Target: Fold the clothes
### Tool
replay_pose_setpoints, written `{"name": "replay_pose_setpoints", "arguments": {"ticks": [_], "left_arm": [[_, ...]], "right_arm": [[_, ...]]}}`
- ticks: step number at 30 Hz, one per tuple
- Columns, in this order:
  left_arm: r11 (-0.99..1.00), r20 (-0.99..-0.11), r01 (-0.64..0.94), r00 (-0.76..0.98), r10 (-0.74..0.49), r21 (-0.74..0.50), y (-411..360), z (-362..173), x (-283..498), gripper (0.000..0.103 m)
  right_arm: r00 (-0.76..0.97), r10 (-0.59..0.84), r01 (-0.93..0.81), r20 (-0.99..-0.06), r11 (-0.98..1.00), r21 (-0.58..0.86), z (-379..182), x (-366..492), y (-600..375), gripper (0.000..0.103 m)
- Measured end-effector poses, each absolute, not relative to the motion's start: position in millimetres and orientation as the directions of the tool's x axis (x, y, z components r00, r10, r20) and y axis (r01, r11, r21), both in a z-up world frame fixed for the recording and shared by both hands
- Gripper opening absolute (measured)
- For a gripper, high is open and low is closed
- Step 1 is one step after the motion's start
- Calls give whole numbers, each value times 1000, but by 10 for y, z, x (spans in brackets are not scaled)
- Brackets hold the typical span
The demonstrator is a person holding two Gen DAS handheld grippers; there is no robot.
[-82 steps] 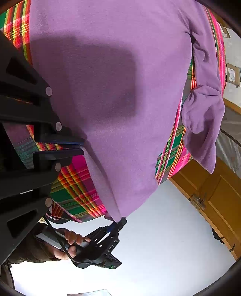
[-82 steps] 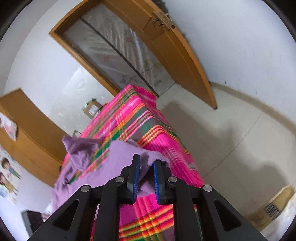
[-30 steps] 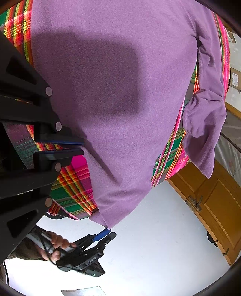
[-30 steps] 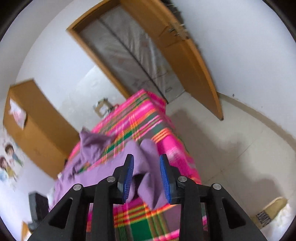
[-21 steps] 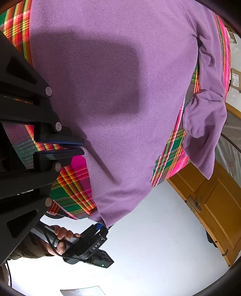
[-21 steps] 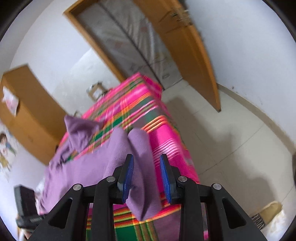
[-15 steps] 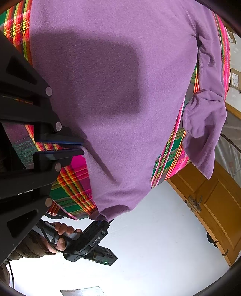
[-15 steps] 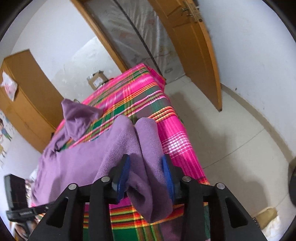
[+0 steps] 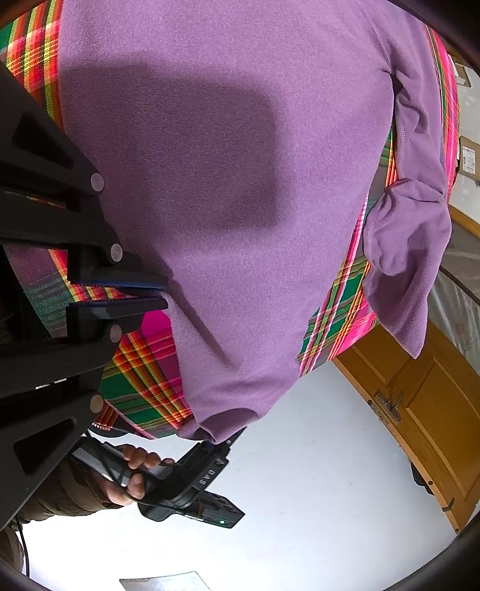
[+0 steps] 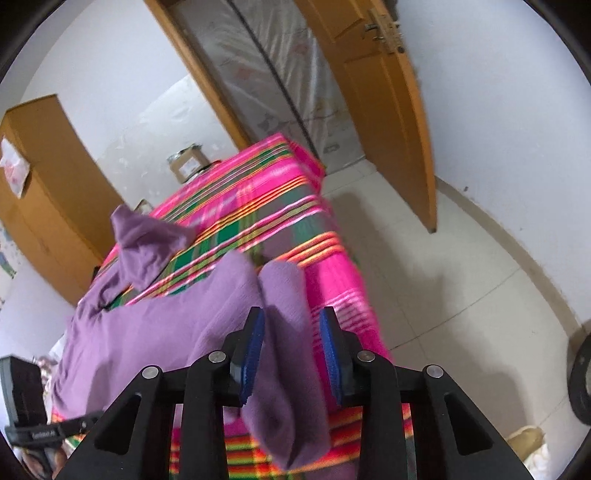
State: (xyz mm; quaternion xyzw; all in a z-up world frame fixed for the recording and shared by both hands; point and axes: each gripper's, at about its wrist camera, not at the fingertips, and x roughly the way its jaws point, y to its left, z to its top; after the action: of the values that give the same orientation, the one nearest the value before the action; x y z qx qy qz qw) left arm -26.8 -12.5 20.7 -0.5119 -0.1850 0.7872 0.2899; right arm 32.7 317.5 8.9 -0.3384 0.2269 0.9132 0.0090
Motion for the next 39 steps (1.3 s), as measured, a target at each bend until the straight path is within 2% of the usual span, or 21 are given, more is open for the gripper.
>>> {"name": "replay_pose_setpoints", "arguments": {"ticks": [2,9,12,15,25,39], "left_arm": [[-762,-698,-265,-307,648,-591,-131,207,-271,5],[-763,-698,-266,-308,647,-589,-130,209,-268,5],[-764,-699,-266,-308,645,-588,-130,213,-266,5],[-767,-702,-268,-309,641,-583,-126,221,-261,5],[-778,-711,-282,-316,628,-562,-107,242,-246,5],[-775,-714,-296,-304,630,-558,-81,272,-174,5]], "right_arm": [[-780,-121,-181,-614,-896,406,106,293,3205,32],[-731,-77,-144,-678,-954,264,30,137,3004,32],[-740,-76,-121,-669,-962,244,13,139,2934,14],[-750,-70,-114,-658,-966,231,33,159,2917,7],[-791,87,-276,-606,-934,227,224,299,3382,6],[-713,209,-405,-669,-902,150,95,113,3902,6]]}}
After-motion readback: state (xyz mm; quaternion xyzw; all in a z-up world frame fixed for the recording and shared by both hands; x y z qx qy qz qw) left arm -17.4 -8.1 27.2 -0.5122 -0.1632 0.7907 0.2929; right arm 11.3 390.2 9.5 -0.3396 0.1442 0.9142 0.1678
